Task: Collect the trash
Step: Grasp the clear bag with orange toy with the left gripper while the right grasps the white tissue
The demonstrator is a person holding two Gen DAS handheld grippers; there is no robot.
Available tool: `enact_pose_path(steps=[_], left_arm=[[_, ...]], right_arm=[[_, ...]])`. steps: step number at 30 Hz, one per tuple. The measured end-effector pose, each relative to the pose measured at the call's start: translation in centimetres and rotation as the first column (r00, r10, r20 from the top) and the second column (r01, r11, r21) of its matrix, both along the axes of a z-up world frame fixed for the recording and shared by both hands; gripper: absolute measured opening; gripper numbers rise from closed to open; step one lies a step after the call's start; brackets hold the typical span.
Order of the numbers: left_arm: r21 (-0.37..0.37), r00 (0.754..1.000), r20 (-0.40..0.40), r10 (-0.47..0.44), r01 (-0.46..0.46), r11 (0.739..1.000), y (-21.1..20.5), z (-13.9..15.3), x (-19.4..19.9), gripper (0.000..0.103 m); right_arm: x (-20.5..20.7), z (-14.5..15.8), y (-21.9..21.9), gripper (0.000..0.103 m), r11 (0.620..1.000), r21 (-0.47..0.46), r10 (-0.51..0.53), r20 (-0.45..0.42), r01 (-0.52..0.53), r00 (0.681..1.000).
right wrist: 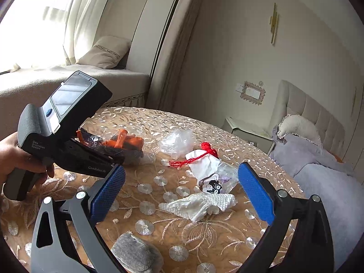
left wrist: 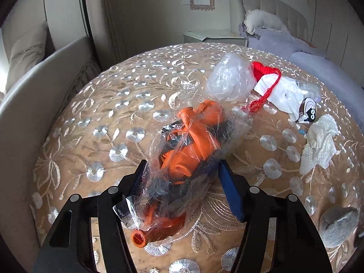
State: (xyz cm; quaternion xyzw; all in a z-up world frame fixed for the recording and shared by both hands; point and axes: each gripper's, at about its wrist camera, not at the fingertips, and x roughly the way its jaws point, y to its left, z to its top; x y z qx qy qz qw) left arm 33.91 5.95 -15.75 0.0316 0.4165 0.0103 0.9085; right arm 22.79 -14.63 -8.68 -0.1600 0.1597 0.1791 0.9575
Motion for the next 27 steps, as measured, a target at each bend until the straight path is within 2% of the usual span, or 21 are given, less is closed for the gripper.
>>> enact_pose_path(steps=[1,3,5,9,12,15,19,22,23,24,26,27], left_arm=[[-0.001,1.0,-0.004,-0.005,0.005,1.0,-0.1,-0.1,0.1,0.045],[-0.015,1.0,0.017,0.002,-0.002,1.0,0.1,0.3,0.0,0.024],[-0.041,0.998,0.057,0.028,-0.026,0.999,0.5,0.9,-0.5,0.019],[-0.059,0.984,0.163,0.073,-0.064,0.996,1.0,3.3,-2.8,0.018],[-0.06,0.975,0.213,0.059,-0.047,0.997,0.2,4.9,-4.2,0.018],[-0.064,0.97,0.237,0.043,-0.029,0.998,-0.8,5.4,-4.8,0.018],[-0.077,0.971,0.239,0.021,-0.003,0.997,-1.9,5.4,-4.9,0.018],[-0.076,0.97,0.242,0.005,0.014,0.997,-2.5,5.4,-5.2,0.018],[-0.077,0.97,0.241,0.001,0.018,0.997,-2.7,5.5,-5.3,0.018],[-0.078,0.97,0.244,0.0,0.02,0.997,-2.8,5.6,-5.4,0.018],[-0.077,0.969,0.247,-0.003,0.022,0.997,-2.9,5.8,-5.7,0.018],[-0.078,0.968,0.251,-0.003,0.023,0.997,-3.0,5.9,-5.9,0.018]], right_arm=[[0.0,0.0,-0.2,0.099,1.0,0.008,-0.002,-0.002,0.002,1.0],[0.1,0.1,-0.6,0.099,1.0,0.018,-0.006,-0.014,0.006,1.0],[0.3,0.1,-1.0,0.099,1.0,0.018,-0.02,-0.021,0.02,1.0],[1.3,-0.2,-1.8,0.099,0.998,0.019,-0.051,-0.06,0.052,0.997],[2.5,-0.4,-2.0,0.099,0.997,0.016,-0.072,-0.106,0.074,0.992],[4.2,-1.3,-1.6,0.099,0.994,-0.011,-0.113,-0.178,0.113,0.977],[6.3,-2.8,-1.3,0.098,0.993,-0.012,-0.114,-0.297,0.116,0.948],[7.6,-4.3,-0.7,0.081,0.99,-0.082,-0.136,-0.38,0.113,0.915],[7.9,-4.8,-0.7,0.067,0.99,-0.091,-0.138,-0.402,0.11,0.905],[8.1,-5.3,-0.6,0.041,0.987,-0.115,-0.152,-0.428,0.113,0.891],[7.9,-5.9,-0.7,0.023,0.981,-0.152,-0.175,-0.418,0.121,0.892],[7.6,-5.8,-0.8,0.019,0.982,-0.153,-0.164,-0.412,0.11,0.896]])
